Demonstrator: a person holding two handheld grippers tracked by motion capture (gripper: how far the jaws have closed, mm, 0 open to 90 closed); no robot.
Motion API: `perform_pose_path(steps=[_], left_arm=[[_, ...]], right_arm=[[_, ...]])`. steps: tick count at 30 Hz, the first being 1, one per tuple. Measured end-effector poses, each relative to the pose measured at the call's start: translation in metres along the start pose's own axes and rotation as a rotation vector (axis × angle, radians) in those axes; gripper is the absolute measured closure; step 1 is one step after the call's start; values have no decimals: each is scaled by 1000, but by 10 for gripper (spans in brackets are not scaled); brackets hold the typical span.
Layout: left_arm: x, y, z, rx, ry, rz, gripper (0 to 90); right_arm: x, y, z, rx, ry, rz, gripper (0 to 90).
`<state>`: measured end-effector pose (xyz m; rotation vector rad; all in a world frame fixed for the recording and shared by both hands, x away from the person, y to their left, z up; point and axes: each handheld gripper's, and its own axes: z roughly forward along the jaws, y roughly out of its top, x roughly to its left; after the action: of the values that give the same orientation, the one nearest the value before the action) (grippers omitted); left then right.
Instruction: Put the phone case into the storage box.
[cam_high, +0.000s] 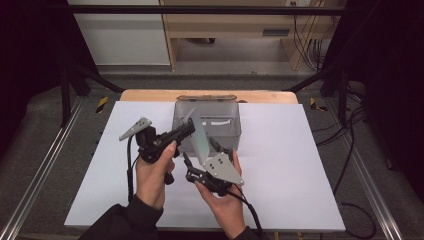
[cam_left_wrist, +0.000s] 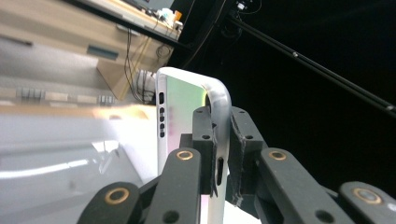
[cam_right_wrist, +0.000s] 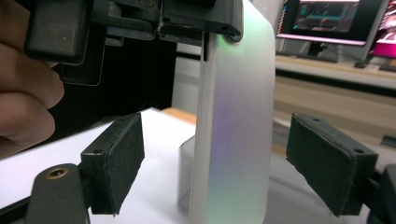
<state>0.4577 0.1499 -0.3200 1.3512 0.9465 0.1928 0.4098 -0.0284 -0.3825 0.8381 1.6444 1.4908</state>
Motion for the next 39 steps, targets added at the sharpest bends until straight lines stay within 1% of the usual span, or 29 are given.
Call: perform_pose_path(steps=[1, 4, 7, 8, 10, 11, 14, 15, 16, 17, 18, 20, 21, 22, 23, 25, 26, 27, 28, 30, 34, 37, 39], left_arm=[[-2, 6, 5, 0, 4, 12, 823], [-8, 25, 21, 1, 12, 24, 823], [-15, 41, 35, -7, 23, 49, 823], [-15, 41, 35, -7, 23, 49, 823], [-17, 50, 43, -9, 24, 56, 823], [-20, 57, 49, -9, 27, 57, 823], [-22, 66, 54, -18, 27, 56, 823], [-22, 66, 54, -18, 27, 56, 823], [-23, 68, 54, -25, 30, 52, 823], [-22, 69, 54, -26, 32, 54, 823], [-22, 69, 55, -28, 39, 50, 823], [-21, 67, 55, -22, 45, 53, 823], [-19, 65, 54, -20, 46, 44, 823], [-18, 64, 54, -20, 46, 38, 823], [-17, 63, 54, -17, 49, 41, 823], [-16, 60, 54, -12, 53, 40, 823], [-16, 60, 54, -12, 53, 40, 823], [-15, 58, 55, -11, 55, 35, 823], [-13, 57, 55, -7, 56, 31, 823], [-12, 54, 55, -4, 58, 19, 823], [-8, 48, 55, 9, 63, 17, 823], [-4, 44, 55, 9, 65, -2, 823], [-4, 44, 55, 11, 66, -3, 823]], right_arm=[[-3, 4, 2, -6, -6, 1, 190], [-15, 19, 10, -34, -26, 0, 181], [-25, 33, 20, -55, -47, -10, 170], [-25, 33, 20, -55, -47, -10, 170], [-33, 42, 28, -66, -61, -17, 164], [-38, 48, 35, -69, -79, -32, 157], [-44, 54, 42, -69, -91, -36, 148], [-44, 54, 42, -69, -91, -36, 148], [-46, 55, 44, -67, -104, -35, 148], [-50, 56, 46, -74, -120, -14, 166], [-51, 56, 47, -74, -124, -12, 181], [-52, 56, 48, -70, -127, -12, 195], [-51, 54, 50, -68, -138, -26, 230], [-50, 54, 51, -66, -135, -27, 247], [-48, 53, 51, -62, -129, -26, 265], [-46, 51, 53, -66, -134, -38, 305], [-45, 51, 53, -68, -135, -37, 334], [-45, 51, 53, -68, -135, -37, 334], [-43, 49, 55, -67, -131, -34, 372], [-41, 46, 58, -61, -130, -46, 403], [-39, 42, 59, -59, -130, -53, 427], [-38, 39, 61, -49, -132, -61, 454], [-38, 39, 61, -49, -136, -62, 466]])
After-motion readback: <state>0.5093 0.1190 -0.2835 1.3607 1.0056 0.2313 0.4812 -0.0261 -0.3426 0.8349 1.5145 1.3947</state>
